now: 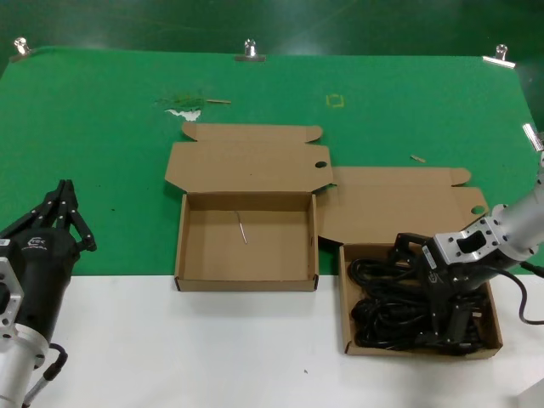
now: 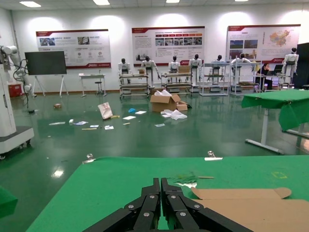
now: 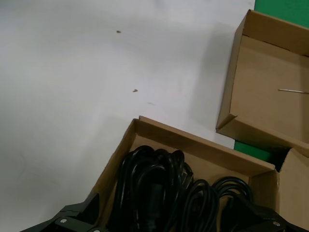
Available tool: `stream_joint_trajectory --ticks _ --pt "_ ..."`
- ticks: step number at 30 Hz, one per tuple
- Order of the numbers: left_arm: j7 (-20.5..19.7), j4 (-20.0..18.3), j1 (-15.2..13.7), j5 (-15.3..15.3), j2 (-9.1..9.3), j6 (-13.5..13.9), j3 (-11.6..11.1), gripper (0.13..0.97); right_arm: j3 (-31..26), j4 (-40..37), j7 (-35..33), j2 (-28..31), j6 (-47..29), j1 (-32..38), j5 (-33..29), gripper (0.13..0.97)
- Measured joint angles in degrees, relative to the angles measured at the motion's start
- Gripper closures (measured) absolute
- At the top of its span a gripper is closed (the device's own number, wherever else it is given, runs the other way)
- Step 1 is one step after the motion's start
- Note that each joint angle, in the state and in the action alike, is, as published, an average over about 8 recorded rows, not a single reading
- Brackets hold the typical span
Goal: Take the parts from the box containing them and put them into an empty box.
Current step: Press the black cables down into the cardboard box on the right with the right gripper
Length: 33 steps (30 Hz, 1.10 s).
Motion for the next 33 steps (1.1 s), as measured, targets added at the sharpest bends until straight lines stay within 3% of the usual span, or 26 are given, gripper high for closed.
stream_joint_trajectory --ticks 9,18,27,33 --pt "0.0 0.0 0.0 0.0 0.00 0.0 0.0 0.946 0.4 -0.1 0.8 -0.7 1.3 0.0 -0.6 0.148" --pt "0.0 0.0 0.0 0.0 0.00 0.0 0.0 0.946 0.6 -0.2 1.1 -0.9 1.2 -0.2 -1.2 0.234" --pt "0.0 0.0 0.0 0.0 0.00 0.0 0.0 0.946 0.9 -0.1 1.1 -0.7 0.8 -0.5 -1.5 0.385" --pt "0.0 0.0 0.0 0.0 0.00 0.0 0.0 0.946 1.2 -0.1 1.1 -0.7 0.6 -0.5 -1.6 0.543"
